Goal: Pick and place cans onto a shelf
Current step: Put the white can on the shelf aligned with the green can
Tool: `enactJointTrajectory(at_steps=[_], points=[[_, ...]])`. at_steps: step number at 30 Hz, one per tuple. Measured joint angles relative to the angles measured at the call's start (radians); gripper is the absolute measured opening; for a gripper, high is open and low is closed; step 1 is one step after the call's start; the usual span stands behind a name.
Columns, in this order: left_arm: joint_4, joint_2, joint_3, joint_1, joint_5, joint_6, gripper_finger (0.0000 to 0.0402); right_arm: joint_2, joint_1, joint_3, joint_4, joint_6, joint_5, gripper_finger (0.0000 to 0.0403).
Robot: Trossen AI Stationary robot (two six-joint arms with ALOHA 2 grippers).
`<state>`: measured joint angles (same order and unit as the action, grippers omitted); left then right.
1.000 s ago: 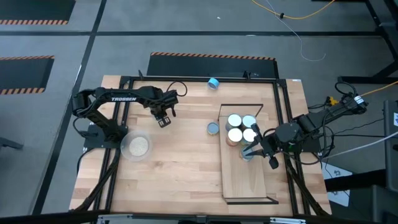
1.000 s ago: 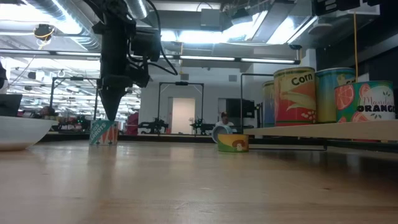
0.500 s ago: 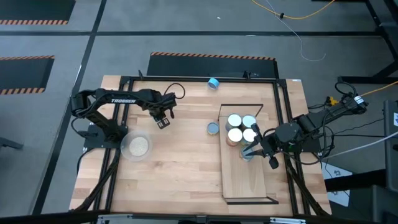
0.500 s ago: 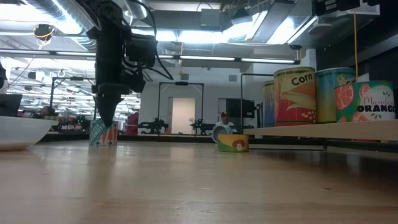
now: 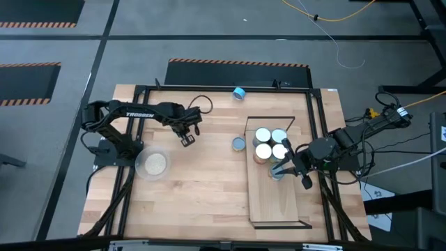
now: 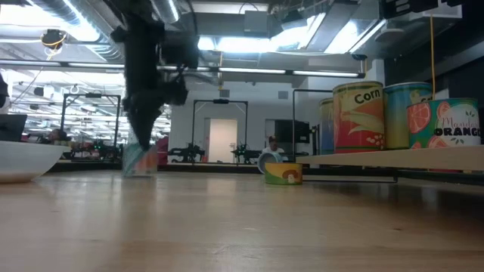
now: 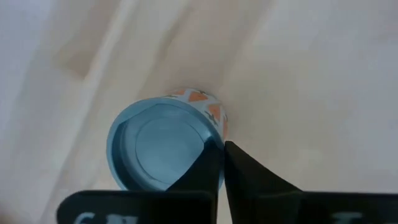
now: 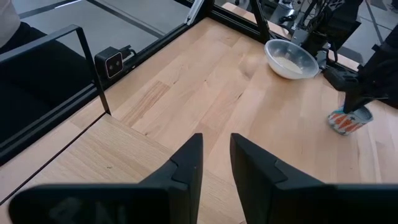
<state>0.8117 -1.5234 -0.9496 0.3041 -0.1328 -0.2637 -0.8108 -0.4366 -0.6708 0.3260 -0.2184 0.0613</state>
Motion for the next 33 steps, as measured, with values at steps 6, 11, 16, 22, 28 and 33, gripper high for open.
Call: enactJointTrajectory(at_steps=[6,11,16,22,28,33], points=[[0.000,0.000,-0.143,-0.109,0.049,-0.067,0.0003,0.041,0.000,0.000,0.000,0.003,0.001,0.0086],[0.000,0.002,-0.291,-0.231,0.053,-0.169,0.0002,0.101,-0.001,0.000,0.001,0.003,0.050,0.0086],[-0.024,-0.027,-0.452,-0.336,0.030,-0.233,0.0002,0.161,0.000,0.000,0.026,0.004,0.196,0.0086],[-0.026,-0.175,-0.696,-0.424,-0.003,-0.215,0.0001,0.206,0.000,0.000,0.061,0.004,0.259,0.0086],[-0.029,-0.369,-0.936,-0.443,0.032,-0.194,0.0001,0.215,0.000,0.000,0.073,0.052,0.259,0.0086],[-0.025,-0.509,-1.052,-0.437,0.138,-0.194,0.0001,0.216,0.000,0.000,0.123,0.091,0.257,0.0086]])
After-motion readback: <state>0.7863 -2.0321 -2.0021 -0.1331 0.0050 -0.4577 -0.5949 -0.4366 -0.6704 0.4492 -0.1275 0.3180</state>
